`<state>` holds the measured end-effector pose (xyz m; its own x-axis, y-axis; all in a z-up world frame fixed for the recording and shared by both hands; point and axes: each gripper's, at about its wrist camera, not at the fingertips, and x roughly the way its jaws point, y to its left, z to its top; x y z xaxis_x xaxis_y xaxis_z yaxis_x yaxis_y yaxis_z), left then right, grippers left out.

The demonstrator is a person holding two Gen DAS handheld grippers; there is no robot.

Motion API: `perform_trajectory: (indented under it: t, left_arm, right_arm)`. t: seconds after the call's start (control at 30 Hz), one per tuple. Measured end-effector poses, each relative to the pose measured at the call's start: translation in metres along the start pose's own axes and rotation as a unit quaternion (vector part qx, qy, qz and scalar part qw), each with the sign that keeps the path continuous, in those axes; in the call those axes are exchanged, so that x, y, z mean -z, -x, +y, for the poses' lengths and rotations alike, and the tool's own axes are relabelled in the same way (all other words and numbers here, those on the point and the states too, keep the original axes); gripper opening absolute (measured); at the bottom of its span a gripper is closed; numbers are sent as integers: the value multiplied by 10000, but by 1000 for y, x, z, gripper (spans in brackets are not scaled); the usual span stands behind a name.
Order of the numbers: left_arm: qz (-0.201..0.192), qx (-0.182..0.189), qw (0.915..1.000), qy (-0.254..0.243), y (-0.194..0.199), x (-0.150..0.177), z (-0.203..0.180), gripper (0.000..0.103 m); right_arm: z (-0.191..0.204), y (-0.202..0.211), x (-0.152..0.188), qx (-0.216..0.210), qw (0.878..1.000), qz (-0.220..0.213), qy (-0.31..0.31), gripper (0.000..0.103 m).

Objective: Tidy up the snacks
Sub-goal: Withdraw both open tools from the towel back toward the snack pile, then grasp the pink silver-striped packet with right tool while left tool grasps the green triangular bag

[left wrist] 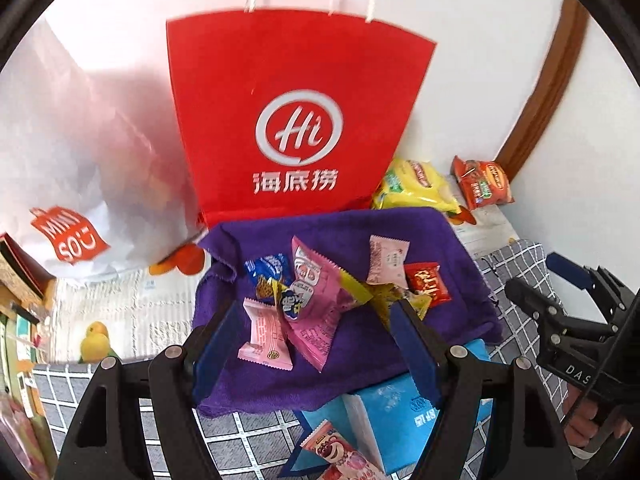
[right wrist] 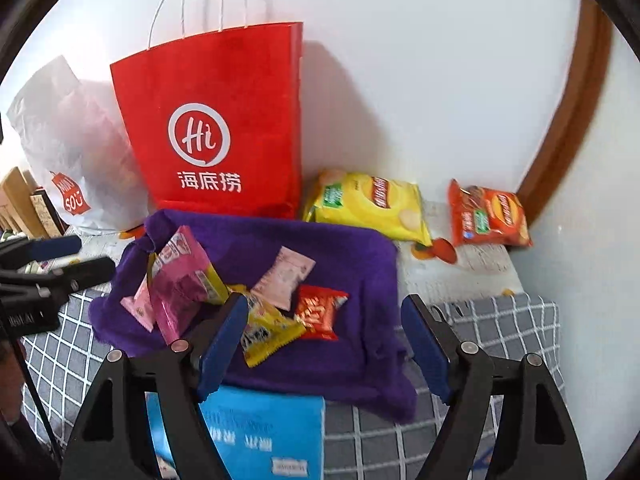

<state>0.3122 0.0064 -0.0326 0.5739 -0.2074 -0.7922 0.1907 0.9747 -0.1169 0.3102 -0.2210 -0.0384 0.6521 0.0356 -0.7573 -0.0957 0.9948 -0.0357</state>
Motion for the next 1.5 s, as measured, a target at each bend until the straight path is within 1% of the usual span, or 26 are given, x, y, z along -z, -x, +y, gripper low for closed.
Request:
perform_trajectory:
  t: [0.07,0.17,0.27,0.4,0.53,0.67,0.77,0.87,0.93,1.07,1.3,1.47,1.5]
  left_arm:
    - [-91,21,9999,-39,7,0,-2,75]
    - [-144,176,9997,49,16,0,-3,75]
    - [-246,220,9994,80,27,2,-5,75]
    - [-439,81,9989,114,47,9,-5,75]
    - [-445,-3,9987,260,62,18,1,75]
    - [-379,-84,9989,247,73,31,6,75]
    - [-286,-71,9990,347,79,41,9,75]
    - [-185,-6,9989,435,83,52,13,75]
    - [-152,-44,9989,448,87,61,15,75]
    - [-84,-104,9984,546,91,78,23,75]
    - [-15,-115,9968,795,95,102,44,75]
    - [-20,-253,9943,1032,97,121,64,75]
    - [-13,-284,9938,1076,97,126,68,75]
  right_arm:
    - [-3,8,6,36,10000,3,-40,78]
    - [-9,21,15,85,9999,-3,-95,78]
    - [-16,36,25,111,9995,-10,-288,78]
    - [-20,49,36,134,9992,-54,-380,78]
    - [-17,57,49,116,9994,-81,-308,78]
    - [-7,64,62,40,9999,-56,-105,78]
    - [3,70,72,-120,9999,-74,-3,78]
    - [7,76,79,-313,9994,-90,-66,78]
    - [9,80,82,-268,9994,-179,-103,78]
    - [14,87,87,-573,9980,-190,-207,78]
    - [28,94,98,-667,9975,-174,-135,78]
    - [41,94,113,-907,9955,-160,-240,78]
    - [45,92,116,-1001,9946,-128,-230,76]
